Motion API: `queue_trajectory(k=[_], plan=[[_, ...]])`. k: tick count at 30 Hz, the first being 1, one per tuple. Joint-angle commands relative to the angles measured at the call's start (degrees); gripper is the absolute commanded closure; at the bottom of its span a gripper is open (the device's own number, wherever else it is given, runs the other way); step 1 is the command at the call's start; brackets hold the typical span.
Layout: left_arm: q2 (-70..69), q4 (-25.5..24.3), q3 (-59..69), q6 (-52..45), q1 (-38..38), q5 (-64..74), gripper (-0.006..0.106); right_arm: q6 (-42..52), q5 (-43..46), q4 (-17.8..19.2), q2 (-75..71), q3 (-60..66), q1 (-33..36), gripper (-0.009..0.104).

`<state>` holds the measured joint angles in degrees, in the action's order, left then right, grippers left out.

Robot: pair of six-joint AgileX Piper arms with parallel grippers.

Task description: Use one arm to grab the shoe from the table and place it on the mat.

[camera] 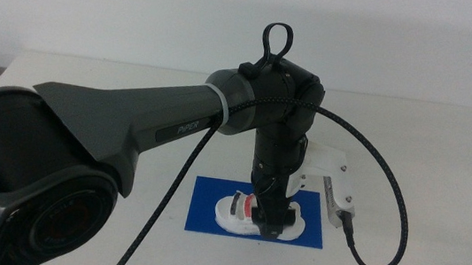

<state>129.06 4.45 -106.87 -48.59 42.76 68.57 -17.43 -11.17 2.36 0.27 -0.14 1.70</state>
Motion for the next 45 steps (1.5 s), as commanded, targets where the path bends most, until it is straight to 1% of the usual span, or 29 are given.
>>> queue_trajectory(k=[1, 2, 5, 9, 11, 13, 15, 17, 20, 22, 25, 28, 30, 32, 37, 45], plan=[[-0.3, 1.1, -0.1, -0.4, 0.0, 1.2, 0.014, 0.2, 0.5, 0.4, -0.3, 0.1, 0.1, 0.016], [-0.3, 0.9, -0.2, -0.4, 0.0, 1.4, 0.006, 0.2, 0.5, 0.4, -0.3, 0.1, 0.1, 0.016], [-1.3, 0.2, -2.2, 0.0, 0.0, 1.4, 0.007, 0.2, 0.5, 0.4, -0.3, 0.1, 0.1, 0.016], [-8.9, -0.9, -2.7, 5.4, -0.4, 1.4, 0.007, 0.2, 0.5, 0.4, -0.3, 0.1, 0.1, 0.016], [-14.9, -1.6, -2.7, 10.8, -1.5, 1.4, 0.007, 0.2, 0.5, 0.4, -0.3, 0.1, 0.1, 0.016], [-20.7, -1.0, -2.2, 18.6, -3.8, 1.4, 0.007, 0.2, 0.5, 0.4, -0.3, 0.1, 0.1, 0.016], [-28.1, 0.1, 1.5, 24.8, -6.8, 1.4, 0.007, 0.2, 0.5, 0.4, -0.3, 0.1, 0.1, 0.016], [-35.8, 0.5, 8.0, 29.7, -9.5, -1.0, 0.007, 0.2, 0.5, 0.4, -0.3, 0.1, 0.1, 0.016], [-49.7, -0.8, 24.3, 34.8, -12.9, -14.7, 0.007, 0.2, 0.5, 0.4, -0.3, 0.1, 0.1, 0.016], [-60.1, -1.4, 35.0, 40.9, -14.9, -23.6, 0.007, 0.2, 0.5, 0.4, -0.3, 0.1, 0.1, 0.016], [-74.7, -4.4, 51.2, 46.6, -18.5, -38.0, 0.007, 0.2, 0.5, 0.4, -0.3, 0.1, 0.1, 0.016], [-86.3, -7.7, 64.2, 53.3, -22.3, -49.3, 0.007, 0.2, 0.5, 0.4, -0.3, 0.1, 0.1, 0.016], [-92.6, -10.4, 72.0, 56.0, -25.2, -54.8, 0.007, 0.2, 0.5, 0.4, -0.3, 0.1, 0.1, 0.016], [-98.6, -10.9, 77.7, 57.9, -28.0, -57.0, 0.007, 0.2, 0.5, 0.4, -0.3, 0.1, 0.1, 0.016], [-110.0, -10.7, 88.4, 57.8, -33.5, -59.0, 0.007, 0.2, 0.5, 0.4, -0.3, 0.1, 0.1, 0.016], [-121.8, -10.4, 101.3, 57.4, -36.6, -62.5, 0.007, 0.2, 0.5, 0.4, -0.3, 0.1, 0.1, 0.016]])
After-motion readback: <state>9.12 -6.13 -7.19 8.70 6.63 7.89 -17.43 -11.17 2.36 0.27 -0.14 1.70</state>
